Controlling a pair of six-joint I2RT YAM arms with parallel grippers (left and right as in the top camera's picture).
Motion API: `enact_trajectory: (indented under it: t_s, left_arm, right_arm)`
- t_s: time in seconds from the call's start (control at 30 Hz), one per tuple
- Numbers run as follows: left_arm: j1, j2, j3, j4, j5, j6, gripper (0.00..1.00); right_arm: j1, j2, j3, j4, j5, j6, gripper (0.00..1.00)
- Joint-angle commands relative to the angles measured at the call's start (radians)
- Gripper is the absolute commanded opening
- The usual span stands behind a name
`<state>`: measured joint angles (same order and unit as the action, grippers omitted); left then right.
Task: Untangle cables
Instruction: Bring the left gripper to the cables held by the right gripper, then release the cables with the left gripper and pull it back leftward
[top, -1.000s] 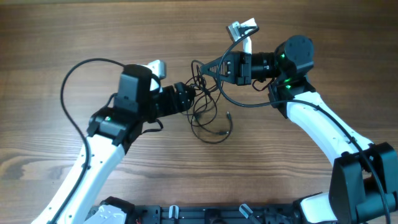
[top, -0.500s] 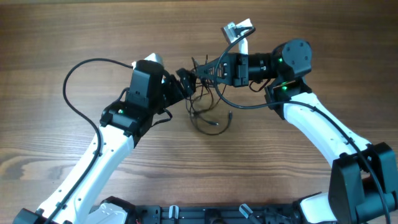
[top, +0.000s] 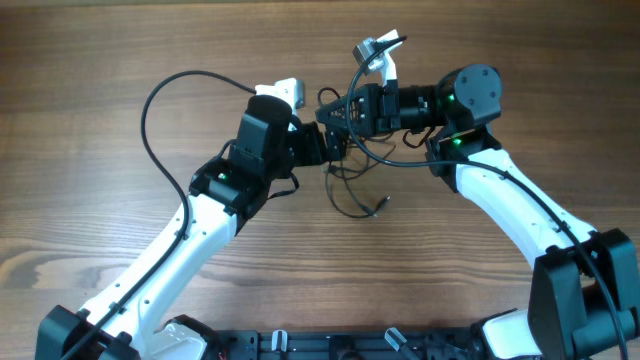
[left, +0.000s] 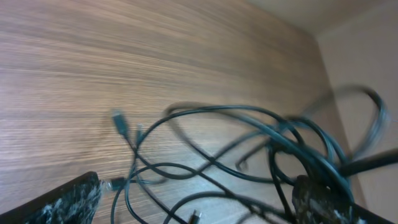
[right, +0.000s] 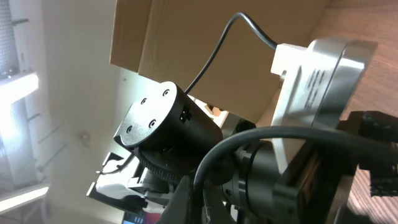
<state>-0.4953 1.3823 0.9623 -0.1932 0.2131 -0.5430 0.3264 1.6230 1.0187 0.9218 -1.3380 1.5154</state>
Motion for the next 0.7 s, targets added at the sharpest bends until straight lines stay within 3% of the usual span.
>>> enact_trajectory:
  t_s: [0.0, 0.13, 0.3, 0.4, 0.47, 0.67]
  left_arm:
    - [0.030, 0.007, 0.005, 0.004, 0.240, 0.204, 1.00]
    - [0.089, 0.008, 0.005, 0.029, 0.317, 0.230, 1.00]
    - [0.109, 0.042, 0.005, 0.130, 0.317, 0.221, 1.00]
    - [0.105, 0.096, 0.005, 0.166, 0.304, 0.221, 1.00]
    - [0.106, 0.142, 0.005, 0.159, 0.230, 0.198, 1.00]
    - [0.135, 0.227, 0.005, 0.171, -0.069, -0.082, 1.00]
  right_arm:
    - [-0.001, -0.006, 0.008, 0.015, -0.014, 0.059, 0.05]
    - [0.000, -0.006, 0.008, 0.091, -0.024, 0.140, 0.04]
    - [0.011, -0.006, 0.008, 0.383, -0.016, 0.383, 0.05]
    - [0.026, -0.006, 0.008, 0.470, 0.002, 0.449, 0.05]
    - [0.031, -0.006, 0.008, 0.484, 0.007, 0.476, 0.05]
    - [0.083, -0.006, 0.008, 0.483, 0.023, 0.463, 0.05]
